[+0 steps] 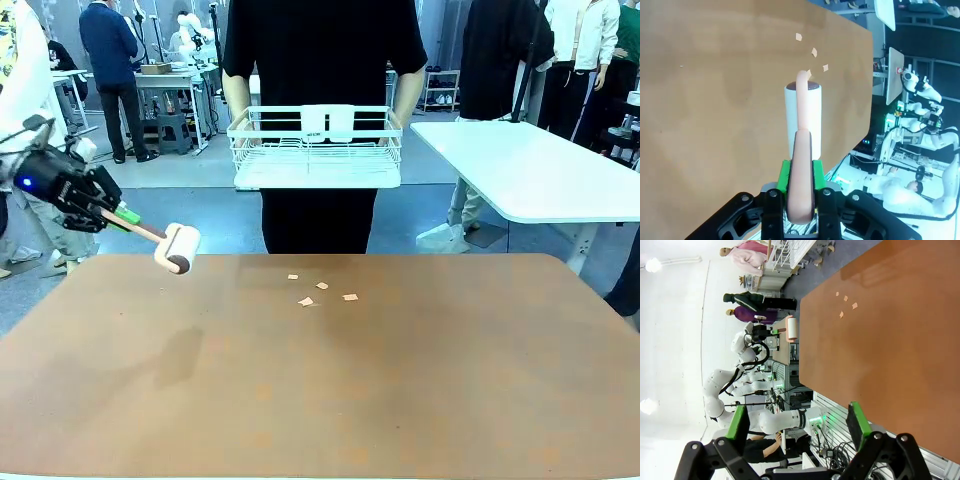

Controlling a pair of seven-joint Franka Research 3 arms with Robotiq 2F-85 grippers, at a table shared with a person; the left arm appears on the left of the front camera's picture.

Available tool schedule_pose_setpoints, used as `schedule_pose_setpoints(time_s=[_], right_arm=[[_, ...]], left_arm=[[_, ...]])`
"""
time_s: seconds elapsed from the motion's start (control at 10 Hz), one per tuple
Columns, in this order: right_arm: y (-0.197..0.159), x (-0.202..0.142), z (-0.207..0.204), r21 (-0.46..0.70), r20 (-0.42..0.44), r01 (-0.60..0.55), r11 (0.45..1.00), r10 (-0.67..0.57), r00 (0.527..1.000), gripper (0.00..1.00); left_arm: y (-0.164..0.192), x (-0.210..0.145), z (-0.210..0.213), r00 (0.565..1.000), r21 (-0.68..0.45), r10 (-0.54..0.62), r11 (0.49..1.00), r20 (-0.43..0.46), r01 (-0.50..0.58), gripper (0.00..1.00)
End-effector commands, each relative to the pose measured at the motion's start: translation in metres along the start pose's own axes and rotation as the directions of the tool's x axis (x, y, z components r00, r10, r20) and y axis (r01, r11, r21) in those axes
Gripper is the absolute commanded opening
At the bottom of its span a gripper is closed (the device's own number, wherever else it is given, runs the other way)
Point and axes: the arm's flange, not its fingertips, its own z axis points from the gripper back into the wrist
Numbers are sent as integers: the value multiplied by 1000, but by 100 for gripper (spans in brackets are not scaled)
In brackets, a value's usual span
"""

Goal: Clean the table.
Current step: Clean the table with the Lint Roller when the human lifts the Dish drying rack.

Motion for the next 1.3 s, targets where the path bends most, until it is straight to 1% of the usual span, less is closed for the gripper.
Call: schedule_pose_setpoints(time_s=[0.0, 0.1, 0.3, 0.4, 0.7, 0.8, 0.9, 1.2], right_arm=[[2, -2, 1, 12, -3, -11, 1000, 11, 1000, 100], [2, -2, 1, 12, -3, -11, 1000, 11, 1000, 100], [2, -2, 1, 12, -3, -11, 1000, 11, 1000, 100], [2, -2, 1, 12, -3, -11, 1000, 11, 1000, 100], [2, -2, 1, 12, -3, -11, 1000, 11, 1000, 100], [2, -2, 1, 12, -3, -11, 1000, 11, 1000, 100], [2, -2, 1, 12, -3, -11, 1000, 11, 1000, 100], [2, -2, 1, 12, -3, -11, 1000, 11, 1000, 100]], left_arm=[[19, 18, -11, 1000, -30, -20, 999, 21, 21, 22], [27, 26, -19, 997, -1, -36, 999, 61, 36, 22], [38, 41, -37, 999, -3, -33, 999, 29, 34, 22], [43, 47, -49, 999, -1, -49, 999, 13, 49, 22], [51, 62, -67, 999, 25, -41, 999, 6, 41, 22], [51, 63, -67, 1000, 28, -31, 999, -2, 32, 22], [49, 56, -68, 1000, 23, -24, 999, -16, 24, 22], [49, 56, -68, 1000, 23, -24, 999, -16, 24, 22]])
